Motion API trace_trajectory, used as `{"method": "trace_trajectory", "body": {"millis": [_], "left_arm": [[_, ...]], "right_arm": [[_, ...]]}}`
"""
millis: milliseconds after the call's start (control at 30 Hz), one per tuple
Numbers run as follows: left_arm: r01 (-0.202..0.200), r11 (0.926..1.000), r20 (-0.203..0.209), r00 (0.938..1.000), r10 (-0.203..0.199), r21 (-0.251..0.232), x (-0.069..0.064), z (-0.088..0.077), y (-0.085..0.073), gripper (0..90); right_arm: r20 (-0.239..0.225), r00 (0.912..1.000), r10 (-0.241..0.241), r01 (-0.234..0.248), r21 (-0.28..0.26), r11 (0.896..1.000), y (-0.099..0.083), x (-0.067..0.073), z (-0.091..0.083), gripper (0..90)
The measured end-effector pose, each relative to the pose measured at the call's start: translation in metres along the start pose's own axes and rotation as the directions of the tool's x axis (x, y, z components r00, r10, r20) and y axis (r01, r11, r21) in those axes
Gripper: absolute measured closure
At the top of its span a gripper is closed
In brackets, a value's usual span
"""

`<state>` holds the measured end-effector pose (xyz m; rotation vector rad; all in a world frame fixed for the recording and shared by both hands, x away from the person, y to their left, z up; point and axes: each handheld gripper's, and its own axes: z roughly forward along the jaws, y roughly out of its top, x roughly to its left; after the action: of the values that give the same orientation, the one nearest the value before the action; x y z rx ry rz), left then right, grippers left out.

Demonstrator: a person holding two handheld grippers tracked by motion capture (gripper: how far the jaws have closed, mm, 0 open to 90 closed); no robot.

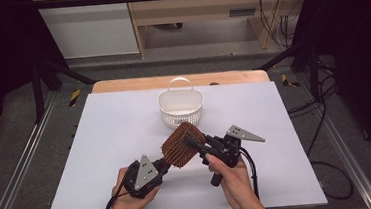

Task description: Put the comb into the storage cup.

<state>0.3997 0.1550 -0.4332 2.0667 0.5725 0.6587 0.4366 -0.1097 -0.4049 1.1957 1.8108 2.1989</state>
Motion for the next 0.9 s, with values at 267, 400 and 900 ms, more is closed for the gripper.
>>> {"method": "trace_trajectory", "body": {"millis": [267,400,900], "left_arm": [[0.018,0.9997,0.006,0.9998,-0.018,-0.014,0.0029,-0.0009,-0.0011,69.8],[0.022,0.9996,0.002,0.9998,-0.022,-0.017,0.0028,-0.0005,-0.0012,69.4],[0.023,0.9994,0.019,0.9996,-0.022,-0.024,-0.0007,0.0010,-0.0014,70.0]], "right_arm": [[0.000,0.9999,0.014,-0.014,-0.009,1.000,-0.0001,0.0022,-0.0009,53.3],[0.003,0.9998,0.019,-0.019,-0.015,1.000,-0.0004,0.0021,-0.0012,53.4],[0.004,0.9979,0.064,-0.064,-0.011,0.998,0.0011,-0.0007,-0.0032,53.6]]}}
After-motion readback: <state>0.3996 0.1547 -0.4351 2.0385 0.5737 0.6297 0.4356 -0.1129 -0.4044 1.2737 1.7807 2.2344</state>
